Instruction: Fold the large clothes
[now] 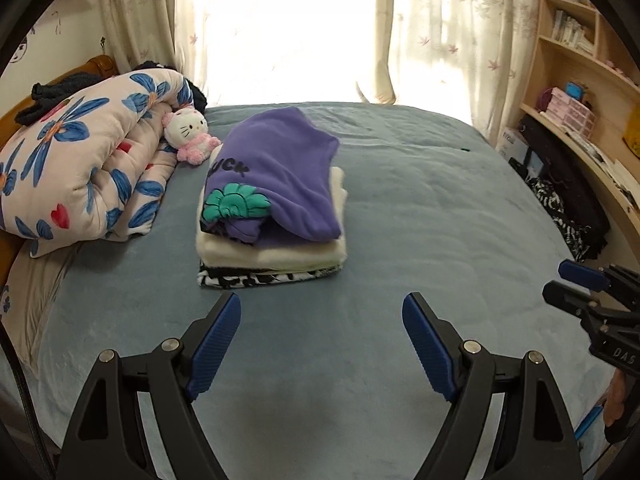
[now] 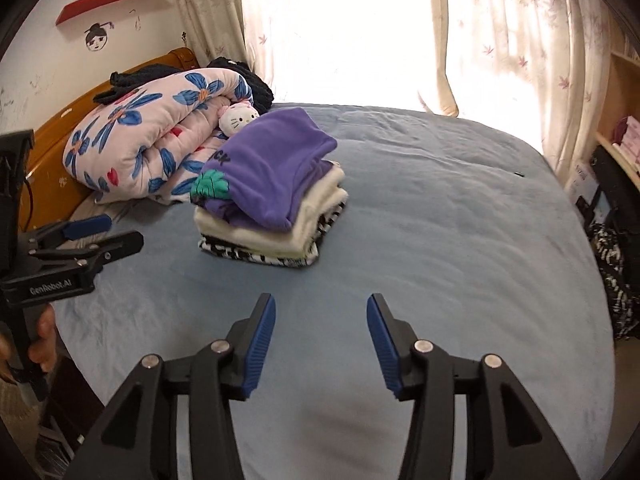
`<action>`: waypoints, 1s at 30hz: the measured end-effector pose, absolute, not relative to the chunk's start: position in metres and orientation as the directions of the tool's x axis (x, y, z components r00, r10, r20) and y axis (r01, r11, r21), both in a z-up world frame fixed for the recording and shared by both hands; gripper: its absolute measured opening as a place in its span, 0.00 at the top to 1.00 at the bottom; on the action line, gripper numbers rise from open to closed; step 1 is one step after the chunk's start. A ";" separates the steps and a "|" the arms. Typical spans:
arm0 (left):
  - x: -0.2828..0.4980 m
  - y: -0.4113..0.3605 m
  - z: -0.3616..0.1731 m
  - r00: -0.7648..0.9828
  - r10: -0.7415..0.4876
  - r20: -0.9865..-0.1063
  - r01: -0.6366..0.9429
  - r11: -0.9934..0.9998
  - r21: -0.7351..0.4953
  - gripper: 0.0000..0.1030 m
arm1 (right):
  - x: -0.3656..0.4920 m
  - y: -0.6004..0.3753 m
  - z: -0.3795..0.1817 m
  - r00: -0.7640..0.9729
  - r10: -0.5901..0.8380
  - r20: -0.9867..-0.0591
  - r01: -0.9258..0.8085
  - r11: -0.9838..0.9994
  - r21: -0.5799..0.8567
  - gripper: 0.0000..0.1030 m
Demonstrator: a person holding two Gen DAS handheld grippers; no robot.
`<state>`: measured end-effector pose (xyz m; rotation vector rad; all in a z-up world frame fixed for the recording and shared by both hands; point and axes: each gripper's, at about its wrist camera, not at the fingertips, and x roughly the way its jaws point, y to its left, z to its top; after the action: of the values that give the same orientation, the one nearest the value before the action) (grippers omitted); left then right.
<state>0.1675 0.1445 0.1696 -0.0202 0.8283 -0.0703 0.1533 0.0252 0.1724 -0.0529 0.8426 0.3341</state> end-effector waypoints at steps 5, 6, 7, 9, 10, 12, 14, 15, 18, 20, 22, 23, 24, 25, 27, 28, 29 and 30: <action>0.127 0.133 0.167 0.705 -0.087 -0.704 0.016 0.994 -0.108 0.12 | 0.107 0.001 0.161 0.656 0.201 -0.728 -0.261 0.965 0.032 0.50; 0.119 0.132 0.165 0.709 -0.084 -0.700 0.002 0.993 -0.118 0.11 | 0.100 -0.002 0.160 0.668 0.187 -0.721 -0.251 0.968 0.018 0.47; 0.109 0.131 0.161 0.710 -0.083 -0.699 -0.013 0.991 -0.130 0.10 | 0.089 -0.006 0.158 0.684 0.172 -0.709 -0.242 0.970 0.002 0.44; 0.095 0.125 0.153 0.710 -0.067 -0.701 -0.024 0.992 -0.120 0.08 | 0.074 -0.011 0.153 0.699 0.159 -0.697 -0.235 0.972 -0.014 0.41; 0.088 0.121 0.150 0.712 -0.056 -0.699 -0.028 0.994 -0.109 0.07 | 0.063 -0.015 0.150 0.708 0.150 -0.690 -0.224 0.974 -0.019 0.41; 0.076 0.113 0.144 0.717 -0.034 -0.696 -0.029 0.997 -0.078 0.04 | 0.048 -0.021 0.146 0.721 0.146 -0.677 -0.214 0.977 -0.017 0.40; 0.061 0.105 0.140 0.727 -0.021 -0.686 -0.024 0.998 -0.056 0.01 | 0.033 -0.029 0.143 0.737 0.147 -0.660 -0.194 0.981 0.002 0.37; 0.054 0.101 0.138 0.733 -0.018 -0.680 -0.023 0.998 -0.050 0.01 | 0.024 -0.035 0.141 0.748 0.147 -0.648 -0.179 0.984 0.016 0.33; 0.033 0.089 0.130 0.741 -0.016 -0.671 -0.016 0.999 -0.041 0.01 | 0.005 -0.042 0.135 0.773 0.133 -0.620 -0.147 0.989 0.029 0.27; 0.021 0.080 0.124 0.745 -0.018 -0.667 -0.007 0.999 -0.035 0.01 | -0.005 -0.043 0.128 0.778 0.135 -0.613 -0.140 0.989 0.041 0.26; 0.008 0.068 0.113 0.744 -0.016 -0.668 0.002 1.000 -0.023 0.01 | -0.012 -0.042 0.120 0.774 0.138 -0.618 -0.130 0.990 0.058 0.25; 0.003 0.063 0.109 0.742 -0.019 -0.670 0.006 1.000 -0.021 0.01 | -0.016 -0.041 0.114 0.770 0.139 -0.623 -0.123 0.990 0.069 0.25; -0.001 0.058 0.103 0.738 -0.019 -0.674 0.009 1.000 -0.018 0.01 | -0.020 -0.040 0.108 0.766 0.141 -0.627 -0.118 0.990 0.077 0.25; -0.007 0.052 0.093 0.731 -0.020 -0.682 0.012 1.000 -0.017 0.01 | -0.025 -0.039 0.104 0.766 0.139 -0.628 -0.114 0.990 0.081 0.25; -0.012 0.044 0.080 0.717 -0.016 -0.697 0.014 1.000 -0.007 0.01 | -0.032 -0.037 0.096 0.770 0.124 -0.626 -0.099 0.992 0.076 0.25; -0.015 0.040 0.071 0.706 -0.016 -0.708 0.016 1.000 -0.006 0.01 | -0.036 -0.037 0.092 0.774 0.111 -0.624 -0.088 0.994 0.068 0.25; -0.017 0.038 0.066 0.701 -0.018 -0.713 0.016 1.000 -0.009 0.01 | -0.039 -0.036 0.089 0.775 0.099 -0.624 -0.078 0.995 0.062 0.25; -0.019 0.035 0.061 0.697 -0.019 -0.716 0.017 1.000 -0.010 0.01 | -0.042 -0.036 0.085 0.775 0.093 -0.625 -0.072 0.996 0.059 0.25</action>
<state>-0.0190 0.0351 0.0606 -0.0033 0.7988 -0.0198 -0.0416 -0.0358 0.0854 0.0321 0.6786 0.0897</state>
